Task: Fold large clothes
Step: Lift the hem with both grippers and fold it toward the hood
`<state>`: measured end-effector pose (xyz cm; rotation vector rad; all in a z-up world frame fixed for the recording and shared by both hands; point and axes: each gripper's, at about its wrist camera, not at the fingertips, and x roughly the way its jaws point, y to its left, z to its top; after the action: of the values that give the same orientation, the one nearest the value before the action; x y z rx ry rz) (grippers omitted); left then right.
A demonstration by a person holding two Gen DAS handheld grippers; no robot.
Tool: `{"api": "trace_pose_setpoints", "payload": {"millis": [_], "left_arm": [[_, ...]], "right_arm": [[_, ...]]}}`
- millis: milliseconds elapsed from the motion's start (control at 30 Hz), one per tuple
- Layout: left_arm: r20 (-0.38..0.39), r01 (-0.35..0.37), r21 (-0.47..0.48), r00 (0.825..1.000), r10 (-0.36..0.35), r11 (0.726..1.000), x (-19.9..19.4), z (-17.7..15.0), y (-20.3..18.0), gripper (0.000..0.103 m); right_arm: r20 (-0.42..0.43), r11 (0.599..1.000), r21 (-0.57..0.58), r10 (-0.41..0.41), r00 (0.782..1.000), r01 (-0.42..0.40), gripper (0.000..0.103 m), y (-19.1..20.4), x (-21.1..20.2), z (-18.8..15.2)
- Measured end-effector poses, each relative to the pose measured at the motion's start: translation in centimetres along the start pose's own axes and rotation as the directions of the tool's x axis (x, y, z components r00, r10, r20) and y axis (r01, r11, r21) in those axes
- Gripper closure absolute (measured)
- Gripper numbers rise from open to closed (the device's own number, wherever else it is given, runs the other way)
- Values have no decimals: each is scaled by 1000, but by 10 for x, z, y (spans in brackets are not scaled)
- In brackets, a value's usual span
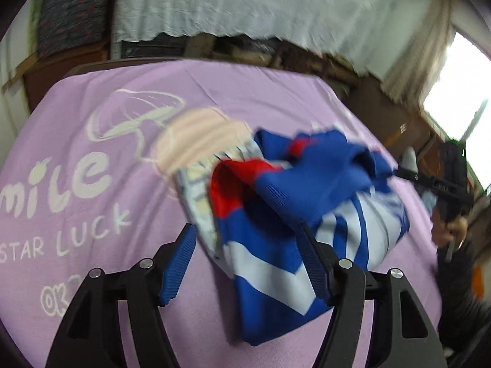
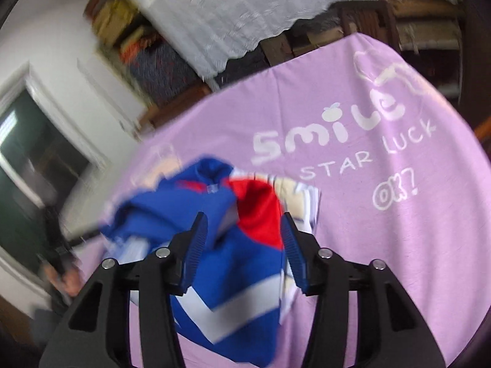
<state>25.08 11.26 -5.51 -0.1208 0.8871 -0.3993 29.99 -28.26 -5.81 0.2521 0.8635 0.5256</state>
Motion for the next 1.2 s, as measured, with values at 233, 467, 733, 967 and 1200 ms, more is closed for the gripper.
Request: {"api": "trace_pose_setpoints", "payload": {"millis": [233,467,733,967,1200], "left_arm": [[6,-27,-26,1000,27,999,24,23,-3,33],[126,85,-393,991,-38,915,27,81,49,33],[209,152,-399,975,-72,904,20,68,60,22],[237,247,-231,952,-192,941,-12,64,52,15],[97,148,0,984,-148,989,22,54,8,14]], "right_arm": [[-74,971,-205,-141,987,123,54,29,39,-11],[107,973,218,47,993,-70,54,-17,33,67],[104,936,325,109,989,-137,42,-52,43,45],[141,962,192,170,975,-195,41,-33,20,48],[54,997,5,77,996,-78,38,-4,33,33]]}}
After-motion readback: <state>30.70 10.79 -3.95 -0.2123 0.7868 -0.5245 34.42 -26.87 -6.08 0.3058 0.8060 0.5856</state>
